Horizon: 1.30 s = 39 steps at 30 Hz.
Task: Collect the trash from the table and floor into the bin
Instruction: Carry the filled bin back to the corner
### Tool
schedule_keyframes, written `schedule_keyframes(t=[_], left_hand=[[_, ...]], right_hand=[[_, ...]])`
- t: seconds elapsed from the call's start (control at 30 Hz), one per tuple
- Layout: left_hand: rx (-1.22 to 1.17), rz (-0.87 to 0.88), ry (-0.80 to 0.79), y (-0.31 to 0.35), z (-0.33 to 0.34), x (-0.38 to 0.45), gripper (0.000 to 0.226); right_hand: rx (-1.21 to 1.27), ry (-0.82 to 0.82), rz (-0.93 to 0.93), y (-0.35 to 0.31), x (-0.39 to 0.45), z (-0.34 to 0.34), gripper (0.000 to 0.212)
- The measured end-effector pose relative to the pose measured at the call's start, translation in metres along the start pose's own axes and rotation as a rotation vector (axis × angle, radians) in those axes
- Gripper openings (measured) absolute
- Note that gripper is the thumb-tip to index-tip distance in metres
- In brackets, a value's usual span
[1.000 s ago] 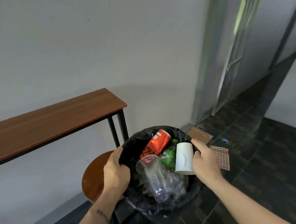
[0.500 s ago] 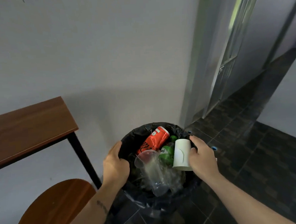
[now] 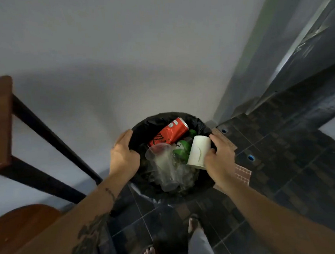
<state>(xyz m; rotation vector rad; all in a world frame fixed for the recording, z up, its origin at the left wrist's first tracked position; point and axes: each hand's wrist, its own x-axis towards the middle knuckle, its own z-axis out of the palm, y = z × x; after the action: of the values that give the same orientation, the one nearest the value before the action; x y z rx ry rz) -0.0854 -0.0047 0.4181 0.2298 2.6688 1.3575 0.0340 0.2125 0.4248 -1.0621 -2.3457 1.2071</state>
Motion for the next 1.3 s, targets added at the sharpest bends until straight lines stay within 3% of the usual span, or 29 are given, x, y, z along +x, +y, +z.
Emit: schedule_keyframes(t=[0.3, 0.53, 0.87, 1.07, 1.3], left_hand=[[0.035, -0.271, 0.208, -0.099, 0.081, 0.041, 0.075], [0.017, -0.468, 0.419, -0.263, 0.164, 0.058, 0.077], [0.096, -0.533, 0.495, -0.464, 0.236, 0.059, 0.074], [0.105, -0.595, 0.551, -0.522, 0.258, 0.046, 0.069], [0.076, -0.632, 0.564, -0.528, 0.275, 0.035, 0.065]], right_hand=[[0.002, -0.237, -0.111, 0.074, 0.108, 0.124, 0.056], [0.067, -0.370, -0.159, 0.182, 0.143, 0.285, 0.050], [-0.013, -0.559, -0.187, 0.308, 0.135, 0.458, 0.055], [-0.026, -0.601, -0.218, 0.340, 0.130, 0.511, 0.055], [-0.042, -0.608, -0.266, 0.345, 0.133, 0.521, 0.060]])
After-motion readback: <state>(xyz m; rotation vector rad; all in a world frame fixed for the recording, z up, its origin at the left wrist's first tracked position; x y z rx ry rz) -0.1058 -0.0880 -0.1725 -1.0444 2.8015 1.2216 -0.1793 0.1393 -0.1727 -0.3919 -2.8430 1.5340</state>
